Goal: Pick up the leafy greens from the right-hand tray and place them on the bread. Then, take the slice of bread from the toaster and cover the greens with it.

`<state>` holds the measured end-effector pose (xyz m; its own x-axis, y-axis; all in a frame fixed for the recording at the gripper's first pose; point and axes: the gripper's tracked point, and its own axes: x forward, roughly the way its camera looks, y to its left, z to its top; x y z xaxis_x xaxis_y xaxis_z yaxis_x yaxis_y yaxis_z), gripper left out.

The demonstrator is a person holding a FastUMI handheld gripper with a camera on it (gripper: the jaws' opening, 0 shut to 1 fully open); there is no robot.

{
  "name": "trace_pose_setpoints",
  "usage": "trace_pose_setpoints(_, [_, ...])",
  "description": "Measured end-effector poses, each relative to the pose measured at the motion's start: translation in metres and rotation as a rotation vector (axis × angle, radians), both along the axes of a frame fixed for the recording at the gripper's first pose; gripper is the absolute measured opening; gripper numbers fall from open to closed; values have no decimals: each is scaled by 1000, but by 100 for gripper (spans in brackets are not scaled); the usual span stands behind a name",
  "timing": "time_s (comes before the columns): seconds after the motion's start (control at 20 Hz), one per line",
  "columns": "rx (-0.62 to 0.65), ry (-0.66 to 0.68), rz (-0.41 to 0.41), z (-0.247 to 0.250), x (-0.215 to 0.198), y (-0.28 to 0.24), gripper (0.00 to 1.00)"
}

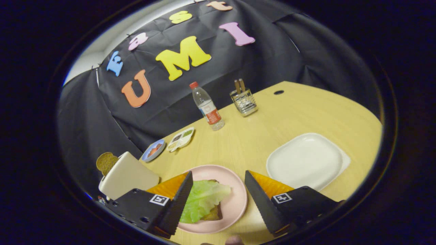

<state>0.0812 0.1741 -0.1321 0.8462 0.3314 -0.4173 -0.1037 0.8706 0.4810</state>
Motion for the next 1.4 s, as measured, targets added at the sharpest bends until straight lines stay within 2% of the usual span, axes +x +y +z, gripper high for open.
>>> trace_pose_setpoints(0.15, [-116,-145,-46,50,-7,-9,96])
trace_pose_setpoints(0.4, [-200,-333,-105,137,-27,6,96])
trace_pose_setpoints(0.6, [-193,-423,-74,184,-43,56,96])
trace_pose_setpoints(0.85, [-165,-445,61,211,-68,156,96])
trace_pose_setpoints(1.0, [-182,-476,104,215,-78,207,96])
trace_pose_setpoints(1.2, [-203,-468,146,200,-85,263,95])
trace_pose_setpoints(1.4, [-244,-436,119,176,-79,295,95])
